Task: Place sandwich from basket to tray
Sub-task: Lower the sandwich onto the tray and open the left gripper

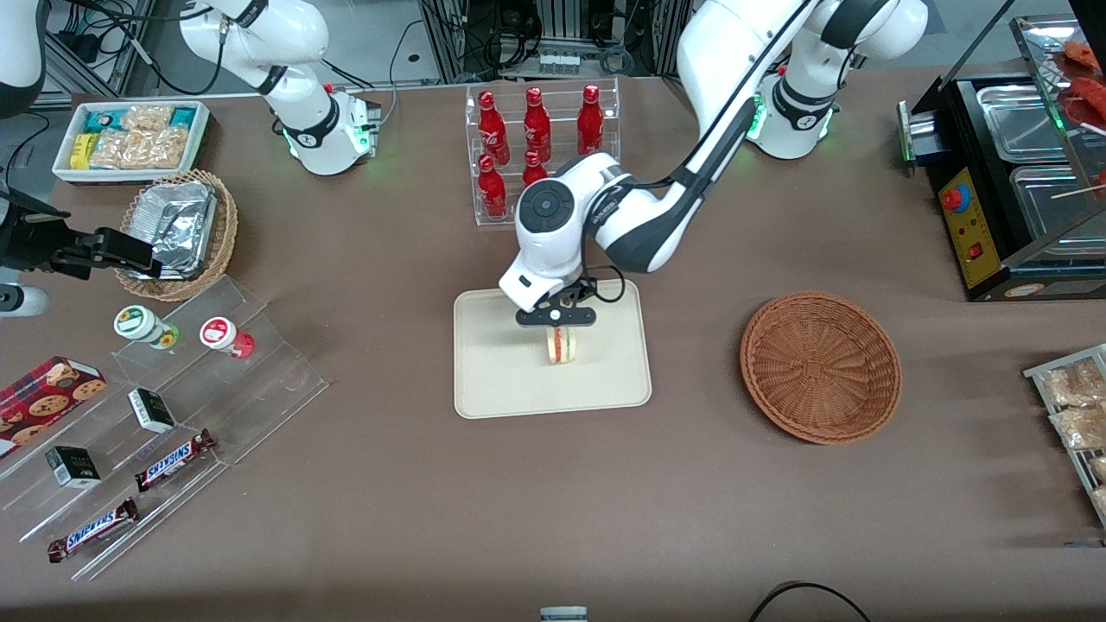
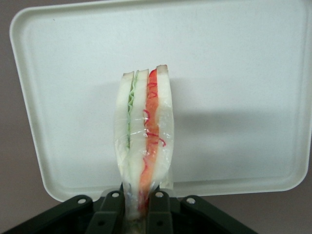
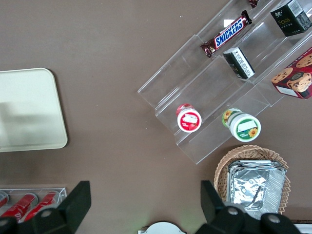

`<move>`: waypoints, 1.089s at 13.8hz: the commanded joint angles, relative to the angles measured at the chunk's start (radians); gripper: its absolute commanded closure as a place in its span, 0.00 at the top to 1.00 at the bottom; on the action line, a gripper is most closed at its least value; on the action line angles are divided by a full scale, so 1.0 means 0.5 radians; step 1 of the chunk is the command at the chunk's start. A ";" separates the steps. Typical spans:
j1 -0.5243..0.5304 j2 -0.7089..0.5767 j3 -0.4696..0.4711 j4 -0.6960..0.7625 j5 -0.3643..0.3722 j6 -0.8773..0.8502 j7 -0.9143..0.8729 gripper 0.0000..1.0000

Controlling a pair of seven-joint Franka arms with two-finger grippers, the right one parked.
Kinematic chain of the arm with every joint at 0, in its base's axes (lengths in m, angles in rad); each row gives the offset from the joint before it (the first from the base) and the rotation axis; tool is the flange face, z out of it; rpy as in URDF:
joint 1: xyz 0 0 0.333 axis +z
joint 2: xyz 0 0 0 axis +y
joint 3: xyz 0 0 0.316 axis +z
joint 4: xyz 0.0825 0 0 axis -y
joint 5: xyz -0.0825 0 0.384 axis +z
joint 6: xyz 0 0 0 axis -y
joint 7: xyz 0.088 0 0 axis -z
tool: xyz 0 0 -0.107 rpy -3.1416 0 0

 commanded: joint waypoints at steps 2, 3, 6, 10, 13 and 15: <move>-0.071 0.135 0.033 0.125 0.071 0.009 -0.044 0.00; -0.071 0.148 0.036 0.125 0.071 0.012 -0.047 0.00; -0.074 0.184 0.036 0.156 0.071 0.070 -0.053 0.00; -0.078 0.289 0.039 0.233 0.123 0.098 -0.078 0.00; -0.078 0.298 0.039 0.233 0.132 0.095 -0.090 0.98; -0.075 0.271 0.036 0.233 0.136 0.080 -0.096 1.00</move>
